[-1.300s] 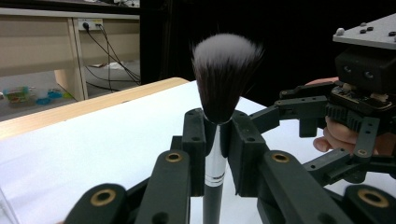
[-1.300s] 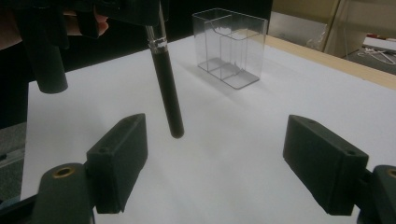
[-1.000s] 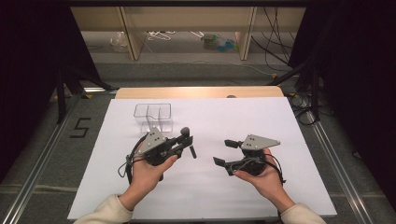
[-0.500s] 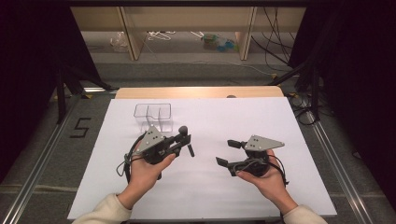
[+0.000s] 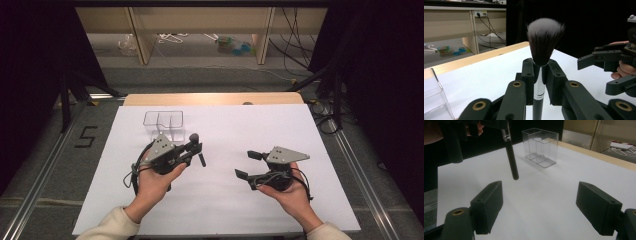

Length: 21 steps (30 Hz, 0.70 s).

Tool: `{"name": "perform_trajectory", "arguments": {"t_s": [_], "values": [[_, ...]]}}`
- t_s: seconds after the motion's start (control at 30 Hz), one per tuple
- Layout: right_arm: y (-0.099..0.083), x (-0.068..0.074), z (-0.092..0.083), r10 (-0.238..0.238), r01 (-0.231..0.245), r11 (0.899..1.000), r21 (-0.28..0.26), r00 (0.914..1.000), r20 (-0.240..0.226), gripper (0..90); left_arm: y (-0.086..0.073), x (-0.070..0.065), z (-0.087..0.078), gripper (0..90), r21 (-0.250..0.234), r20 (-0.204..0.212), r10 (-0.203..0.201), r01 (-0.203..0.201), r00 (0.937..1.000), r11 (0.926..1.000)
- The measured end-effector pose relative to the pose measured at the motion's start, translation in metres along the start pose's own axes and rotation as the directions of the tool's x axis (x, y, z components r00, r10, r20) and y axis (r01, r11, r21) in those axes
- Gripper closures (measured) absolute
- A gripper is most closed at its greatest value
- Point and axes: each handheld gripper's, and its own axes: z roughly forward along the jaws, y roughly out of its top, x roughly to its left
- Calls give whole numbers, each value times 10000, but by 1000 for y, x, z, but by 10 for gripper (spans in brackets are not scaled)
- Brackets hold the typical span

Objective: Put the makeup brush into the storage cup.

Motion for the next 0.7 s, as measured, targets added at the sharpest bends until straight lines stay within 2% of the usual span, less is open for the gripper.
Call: {"name": "perform_trajectory", "arguments": {"t_s": [0.03,0.13,0.2,0.23,0.27,0.3,0.47,0.57,0.7], "values": [[0,-1,-1,-103,104,9999,-61,9999,59,226,0,0,0,778,6,-17,-3,3,10000,10000],[-1,0,-3,5,-5,10000,-8,10000,28,226,1,1,-1,778,31,-53,46,-46,10000,10000],[-2,0,-3,108,-109,9998,-152,9999,-79,225,1,1,-1,779,12,-98,-29,29,9999,10000],[-2,-2,-4,-159,160,9996,-241,9999,51,225,1,1,-1,779,13,-112,-60,61,9999,10000],[-2,-2,-6,-114,115,9999,-78,9998,166,225,1,2,-1,779,18,-114,-36,36,9999,10000],[-2,-2,-6,-63,64,9998,-184,10000,75,225,1,2,-1,779,26,-117,-5,5,9999,10000],[-3,-3,-10,-83,85,9999,-101,9998,184,225,2,4,-2,779,51,-178,61,-60,9998,10000],[-4,-3,-11,-34,40,9995,-320,9998,177,225,3,5,-3,779,54,-238,36,-35,9997,10000],[-5,-3,-14,10,-2,9995,-331,9998,220,225,3,7,-3,779,76,-269,92,-90,9996,9999]]}}
